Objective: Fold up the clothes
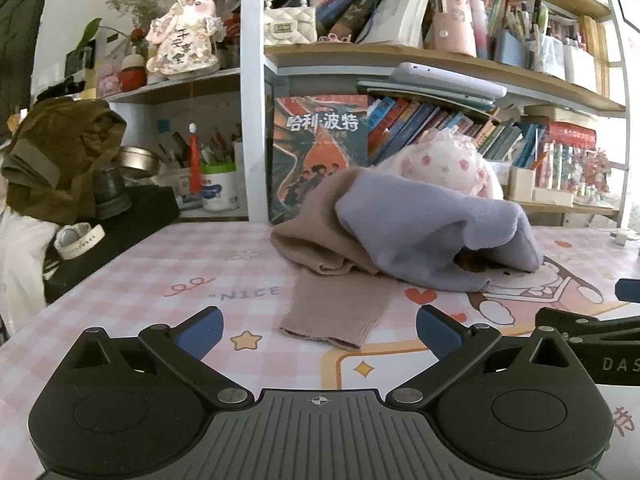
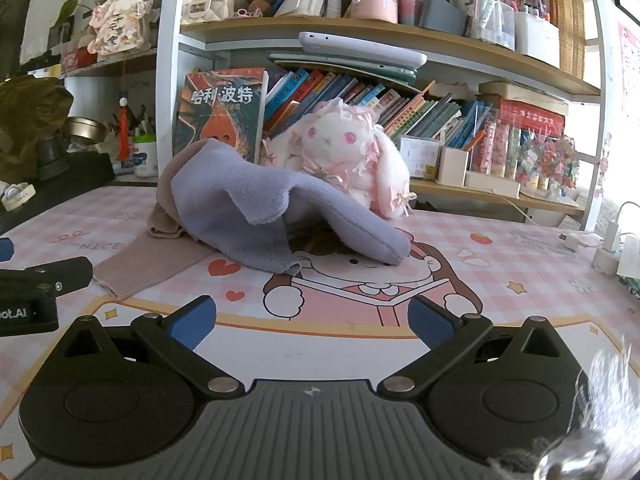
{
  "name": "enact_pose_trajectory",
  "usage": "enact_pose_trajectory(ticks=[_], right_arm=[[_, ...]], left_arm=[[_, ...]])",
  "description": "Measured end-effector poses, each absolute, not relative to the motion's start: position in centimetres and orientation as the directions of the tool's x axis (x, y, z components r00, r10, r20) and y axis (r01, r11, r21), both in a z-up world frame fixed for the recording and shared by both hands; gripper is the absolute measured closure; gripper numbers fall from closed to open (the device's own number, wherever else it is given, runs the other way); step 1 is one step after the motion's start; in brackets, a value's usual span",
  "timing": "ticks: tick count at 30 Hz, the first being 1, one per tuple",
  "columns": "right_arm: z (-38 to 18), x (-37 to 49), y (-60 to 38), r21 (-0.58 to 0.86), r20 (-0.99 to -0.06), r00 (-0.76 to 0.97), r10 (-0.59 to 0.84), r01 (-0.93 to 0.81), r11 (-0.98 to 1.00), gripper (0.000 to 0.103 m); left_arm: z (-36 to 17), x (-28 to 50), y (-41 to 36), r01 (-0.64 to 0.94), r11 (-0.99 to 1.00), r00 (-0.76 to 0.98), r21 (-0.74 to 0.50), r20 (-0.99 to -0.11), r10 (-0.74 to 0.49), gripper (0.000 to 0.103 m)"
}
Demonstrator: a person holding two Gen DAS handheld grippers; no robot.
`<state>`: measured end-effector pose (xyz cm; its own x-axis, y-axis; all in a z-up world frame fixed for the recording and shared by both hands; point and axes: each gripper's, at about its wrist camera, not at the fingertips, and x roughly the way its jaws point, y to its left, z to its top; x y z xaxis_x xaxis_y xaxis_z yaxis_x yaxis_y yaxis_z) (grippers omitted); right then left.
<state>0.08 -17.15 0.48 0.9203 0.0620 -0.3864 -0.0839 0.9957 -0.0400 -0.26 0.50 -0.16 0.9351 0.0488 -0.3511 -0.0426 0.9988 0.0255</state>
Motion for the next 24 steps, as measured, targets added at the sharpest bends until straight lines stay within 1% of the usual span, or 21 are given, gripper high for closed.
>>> enact_pose_trajectory(ticks=[6,13,19,24], right_arm=[[0.6,0.1,-17.2,-0.034,-0.387,0.920,0.066,-0.085,0.996,0.000],[0.7,-0.1,-17.2,-0.027,-0.378,0.920,0.100,-0.119,0.993,0.000],[0.9,-0.5,-17.2,-0.015,-0.356,0.923,0.145,-0.161,0.987,0.000],[1.0,-0.8,-17.3,-0.011,-0.338,0.931,0.135,-0.148,0.989,0.000]], left_arm=[[-0.2,-0.3,0.5,-0.036,0.999,0.937,0.026,-0.347,0.043,0.000],[0.1,-1.3,0.4,-0.034,0.999,0.957,0.025,-0.288,0.040,0.000],[0.1,-0.9,0.7,-0.032,0.999,0.952,0.009,-0.305,0.033,0.000],[0.1,-1.2,0.9,-0.043,0.999,0.956,-0.003,-0.291,0.040,0.000]])
